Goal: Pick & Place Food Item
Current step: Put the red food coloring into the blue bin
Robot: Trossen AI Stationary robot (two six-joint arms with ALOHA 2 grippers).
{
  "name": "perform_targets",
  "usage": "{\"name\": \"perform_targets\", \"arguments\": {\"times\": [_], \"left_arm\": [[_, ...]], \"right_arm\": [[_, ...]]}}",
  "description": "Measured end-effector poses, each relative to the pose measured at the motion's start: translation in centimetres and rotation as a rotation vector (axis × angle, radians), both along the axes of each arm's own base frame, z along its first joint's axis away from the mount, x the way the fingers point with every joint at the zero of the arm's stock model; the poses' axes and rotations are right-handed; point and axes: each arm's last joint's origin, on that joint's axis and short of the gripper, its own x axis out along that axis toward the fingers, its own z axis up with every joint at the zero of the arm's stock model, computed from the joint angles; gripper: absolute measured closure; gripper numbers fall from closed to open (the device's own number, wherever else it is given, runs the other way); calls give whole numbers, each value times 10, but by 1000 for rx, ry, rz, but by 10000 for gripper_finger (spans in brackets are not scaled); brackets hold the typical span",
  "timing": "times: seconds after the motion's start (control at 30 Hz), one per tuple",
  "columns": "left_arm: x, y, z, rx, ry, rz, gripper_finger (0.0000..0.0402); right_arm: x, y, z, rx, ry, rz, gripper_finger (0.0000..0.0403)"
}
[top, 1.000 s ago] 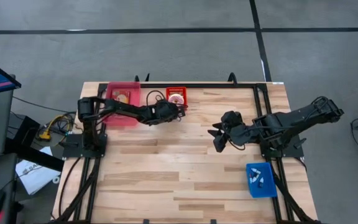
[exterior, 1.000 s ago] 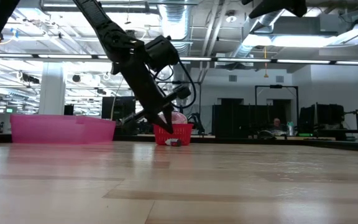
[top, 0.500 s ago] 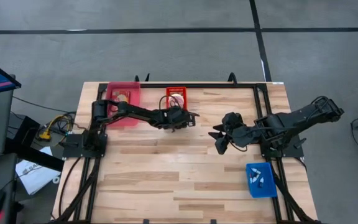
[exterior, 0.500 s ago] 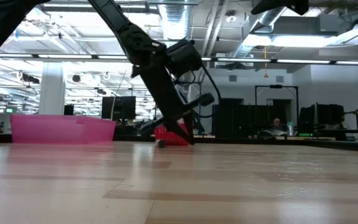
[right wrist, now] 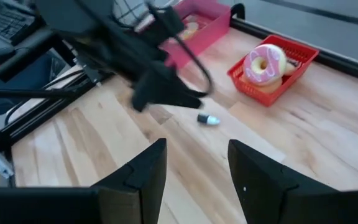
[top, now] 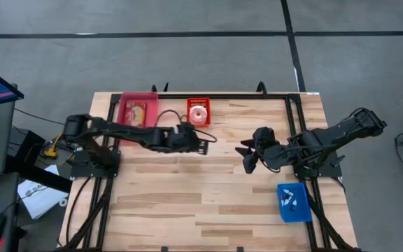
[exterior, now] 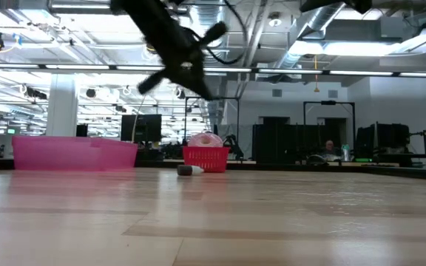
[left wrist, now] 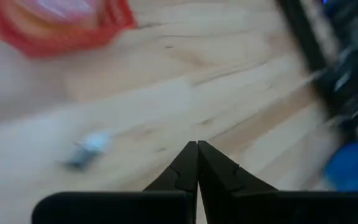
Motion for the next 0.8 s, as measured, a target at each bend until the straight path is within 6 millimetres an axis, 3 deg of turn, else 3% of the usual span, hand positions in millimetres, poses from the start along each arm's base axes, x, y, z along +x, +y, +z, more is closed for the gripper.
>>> {"name": "perform_targets", "arguments": {"times": [0.1, 0.23, 0.5, 0.63, 0.8], "left_arm": [[-21, 2, 3, 149, 138, -157, 397], [-31, 1, 9, 327, 193, -417, 366], [-45, -28, 25, 514, 230, -707, 283], [-55, -43, 26, 526, 287, -794, 259], [-73, -59, 23, 531, 408, -879, 243]], "right_arm": [[2, -4, 0, -4, -8, -24, 239], [5, -7, 1, 3, -26, -42, 239], [11, -4, -1, -5, -11, 18, 239], [39, -6, -16, -13, 78, 223, 239], [83, -22, -52, -1, 193, 506, 239]]}}
